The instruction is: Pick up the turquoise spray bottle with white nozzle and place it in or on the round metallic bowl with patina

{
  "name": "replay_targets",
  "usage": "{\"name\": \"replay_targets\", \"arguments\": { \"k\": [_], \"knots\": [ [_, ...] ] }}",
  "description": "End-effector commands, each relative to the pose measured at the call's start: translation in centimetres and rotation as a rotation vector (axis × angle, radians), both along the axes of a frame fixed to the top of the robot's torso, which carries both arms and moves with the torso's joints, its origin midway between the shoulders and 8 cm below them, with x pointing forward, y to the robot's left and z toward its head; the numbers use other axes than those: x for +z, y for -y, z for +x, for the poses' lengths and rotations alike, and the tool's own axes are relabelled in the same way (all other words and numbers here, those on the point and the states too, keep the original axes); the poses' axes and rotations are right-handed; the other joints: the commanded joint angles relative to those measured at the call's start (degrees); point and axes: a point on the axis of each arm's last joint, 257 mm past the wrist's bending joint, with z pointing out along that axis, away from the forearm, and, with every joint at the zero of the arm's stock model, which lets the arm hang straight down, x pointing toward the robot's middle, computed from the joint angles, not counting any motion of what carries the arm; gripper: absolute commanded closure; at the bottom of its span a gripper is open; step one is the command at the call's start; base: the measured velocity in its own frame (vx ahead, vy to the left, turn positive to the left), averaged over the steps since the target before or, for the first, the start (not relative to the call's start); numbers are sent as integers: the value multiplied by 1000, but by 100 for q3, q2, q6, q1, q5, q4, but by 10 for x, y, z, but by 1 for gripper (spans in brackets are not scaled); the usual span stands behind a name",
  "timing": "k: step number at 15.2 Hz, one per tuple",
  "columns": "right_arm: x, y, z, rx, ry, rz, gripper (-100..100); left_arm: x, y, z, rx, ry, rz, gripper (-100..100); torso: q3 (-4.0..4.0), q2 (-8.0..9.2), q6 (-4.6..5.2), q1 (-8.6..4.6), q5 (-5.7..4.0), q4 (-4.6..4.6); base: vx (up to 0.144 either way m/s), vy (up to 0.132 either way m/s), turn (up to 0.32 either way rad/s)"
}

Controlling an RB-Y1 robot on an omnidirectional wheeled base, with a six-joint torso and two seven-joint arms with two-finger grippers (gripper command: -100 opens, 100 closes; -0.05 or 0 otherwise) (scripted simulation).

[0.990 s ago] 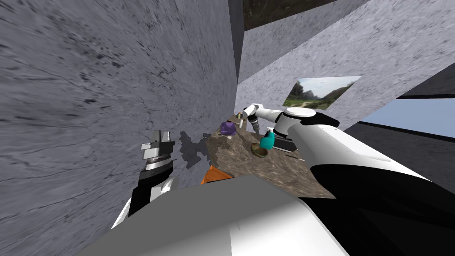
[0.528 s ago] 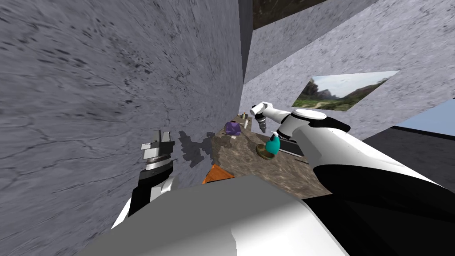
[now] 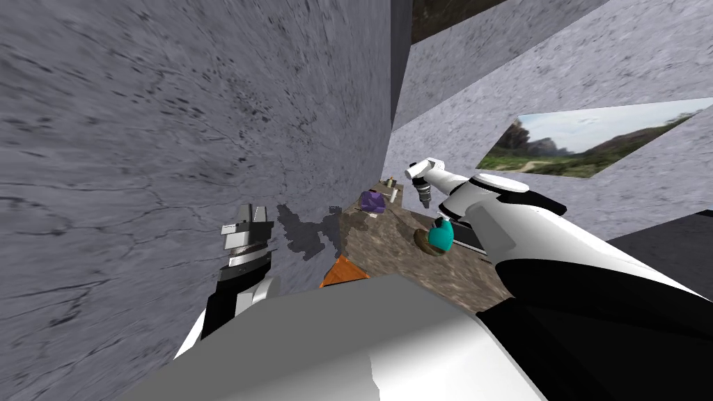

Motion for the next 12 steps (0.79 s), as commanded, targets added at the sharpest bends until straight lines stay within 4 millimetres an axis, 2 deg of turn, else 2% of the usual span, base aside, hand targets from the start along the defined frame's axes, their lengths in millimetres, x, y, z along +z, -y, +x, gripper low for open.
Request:
{"name": "replay_targets", "arguments": {
  "k": [1,4,5,8,12],
  "knots": [
    [10,4,2,-7,29,-15,-100,0,0,0,0,0,0,0,0,0,0,0,0,0,1,-1,-14],
    [14,0,7,-4,59,6,-100,0,0,0,0,0,0,0,-2,-4,0,-17,-5,-1,1,-10,6],
    [28,-1,2,-7,54,-4,-100,0,0,0,0,0,0,0,-3,-4,0,-18,-5,-2,7,-8,52],
    [49,-3,-5,-13,57,-11,-100,0,0,0,0,0,0,0,-5,-9,-2,-16,-3,-1,19,-9,67],
    [69,-6,-13,-20,58,-16,-100,0,0,0,0,0,0,0,-6,-11,-1,-16,-4,-3,17,-7,43]
  ]
}}
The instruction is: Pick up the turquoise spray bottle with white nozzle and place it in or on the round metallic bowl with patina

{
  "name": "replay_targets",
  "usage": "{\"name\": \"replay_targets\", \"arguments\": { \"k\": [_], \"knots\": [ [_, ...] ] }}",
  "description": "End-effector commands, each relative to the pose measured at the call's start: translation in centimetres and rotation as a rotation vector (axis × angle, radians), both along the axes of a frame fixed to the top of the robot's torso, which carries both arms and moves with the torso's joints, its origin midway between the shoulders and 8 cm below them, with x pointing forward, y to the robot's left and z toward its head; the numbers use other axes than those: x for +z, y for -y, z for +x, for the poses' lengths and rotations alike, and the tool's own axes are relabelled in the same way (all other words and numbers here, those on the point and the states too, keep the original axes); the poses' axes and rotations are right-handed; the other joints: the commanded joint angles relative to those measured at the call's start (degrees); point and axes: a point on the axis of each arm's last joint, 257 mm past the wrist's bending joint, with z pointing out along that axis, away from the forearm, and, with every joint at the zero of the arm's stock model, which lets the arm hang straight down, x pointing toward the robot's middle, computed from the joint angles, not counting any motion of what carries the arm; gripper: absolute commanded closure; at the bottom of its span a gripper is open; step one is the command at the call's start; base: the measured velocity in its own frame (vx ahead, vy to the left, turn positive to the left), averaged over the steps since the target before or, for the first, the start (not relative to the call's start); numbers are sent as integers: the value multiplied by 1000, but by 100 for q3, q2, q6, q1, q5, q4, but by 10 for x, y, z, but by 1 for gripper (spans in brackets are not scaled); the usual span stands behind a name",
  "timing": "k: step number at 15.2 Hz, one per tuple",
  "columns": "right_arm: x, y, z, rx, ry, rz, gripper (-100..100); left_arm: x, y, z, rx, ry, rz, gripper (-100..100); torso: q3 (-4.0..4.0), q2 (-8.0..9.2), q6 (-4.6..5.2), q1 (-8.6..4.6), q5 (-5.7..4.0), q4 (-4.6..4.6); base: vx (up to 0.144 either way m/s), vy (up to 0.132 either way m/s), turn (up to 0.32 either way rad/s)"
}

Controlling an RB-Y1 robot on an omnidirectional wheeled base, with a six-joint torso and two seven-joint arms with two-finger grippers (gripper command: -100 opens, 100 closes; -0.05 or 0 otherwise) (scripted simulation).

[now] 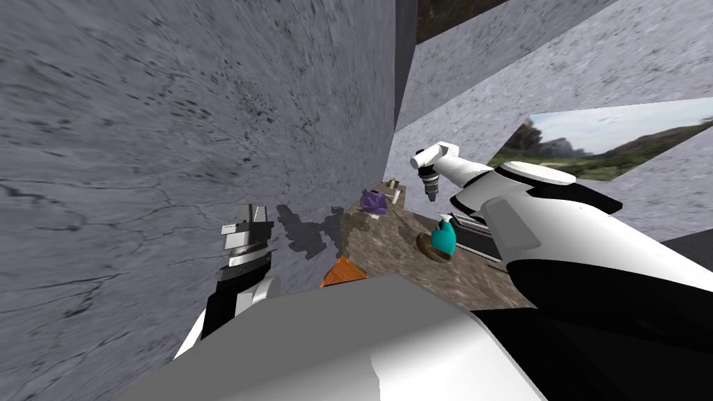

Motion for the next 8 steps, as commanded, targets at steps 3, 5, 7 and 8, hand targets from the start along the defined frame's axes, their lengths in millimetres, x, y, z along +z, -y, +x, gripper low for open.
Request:
{"name": "replay_targets", "arguments": {
  "k": [3,5,7,8],
  "knots": [
    [11,-1,-5,-4,1,-3,-100,0,0,0,0,0,0,0,1,1,0,0,0,1,10,-6,45],
    [13,-1,-6,-6,-1,-3,-100,0,0,0,0,0,0,0,1,2,1,-1,-2,0,0,0,0],
    [13,-1,-6,-6,-1,-3,-100,0,0,0,0,0,0,0,1,3,1,-1,-2,0,0,0,0],
    [13,-1,-6,-6,-1,-3,-100,0,0,0,0,0,0,0,2,3,1,-1,-2,0,0,0,0]
  ]
}}
